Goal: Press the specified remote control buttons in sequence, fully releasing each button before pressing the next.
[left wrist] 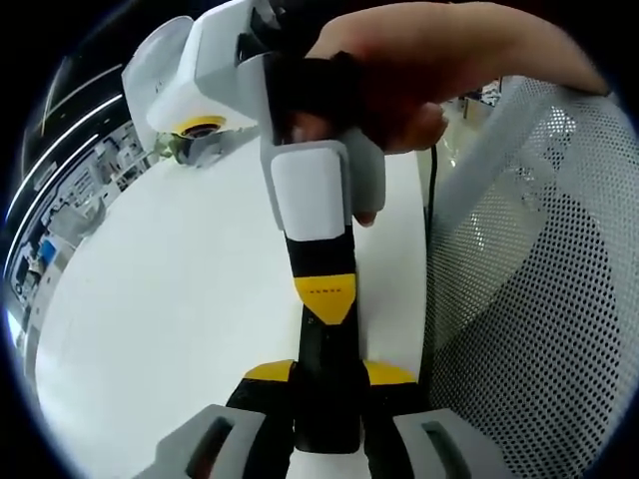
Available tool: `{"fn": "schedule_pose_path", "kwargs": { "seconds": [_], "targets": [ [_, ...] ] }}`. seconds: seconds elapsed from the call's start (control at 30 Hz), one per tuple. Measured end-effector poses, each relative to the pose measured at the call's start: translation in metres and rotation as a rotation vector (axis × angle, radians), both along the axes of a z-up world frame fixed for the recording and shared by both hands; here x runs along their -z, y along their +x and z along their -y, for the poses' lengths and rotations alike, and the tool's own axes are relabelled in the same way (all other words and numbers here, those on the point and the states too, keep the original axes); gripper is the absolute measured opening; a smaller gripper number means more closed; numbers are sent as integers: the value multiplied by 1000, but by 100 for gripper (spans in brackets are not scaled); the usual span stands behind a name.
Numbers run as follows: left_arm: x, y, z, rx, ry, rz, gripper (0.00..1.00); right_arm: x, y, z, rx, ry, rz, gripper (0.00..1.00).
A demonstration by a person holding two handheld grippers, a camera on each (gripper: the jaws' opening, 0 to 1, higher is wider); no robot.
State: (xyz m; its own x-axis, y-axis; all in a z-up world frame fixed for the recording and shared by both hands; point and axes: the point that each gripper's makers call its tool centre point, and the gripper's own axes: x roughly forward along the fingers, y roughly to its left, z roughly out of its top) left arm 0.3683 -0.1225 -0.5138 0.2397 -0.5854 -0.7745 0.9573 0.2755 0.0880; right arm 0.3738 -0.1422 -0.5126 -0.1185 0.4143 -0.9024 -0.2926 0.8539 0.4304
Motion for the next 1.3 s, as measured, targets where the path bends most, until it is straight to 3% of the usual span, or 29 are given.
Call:
{"fn": "schedule_pose_path", "kwargs": {
  "seconds": [0.27,0.5,0.6,0.83,1.3],
  "targets": [
    [0,0,0,-6,-2,-4,24,1,1,0,32,20,-24,0],
    [0,0,0,-9,-9,1,24,0,0,0,11,0,-2,0],
    [0,1,0,-11,-11,2,24,2,-6,4,11,-12,-48,0],
    [-1,0,0,-12,-13,3,24,-5,-11,0,26,27,-60,0],
    [0,0,0,-14,-17,8,24,4,-16,9,15,-25,-82,0]
  ]
}}
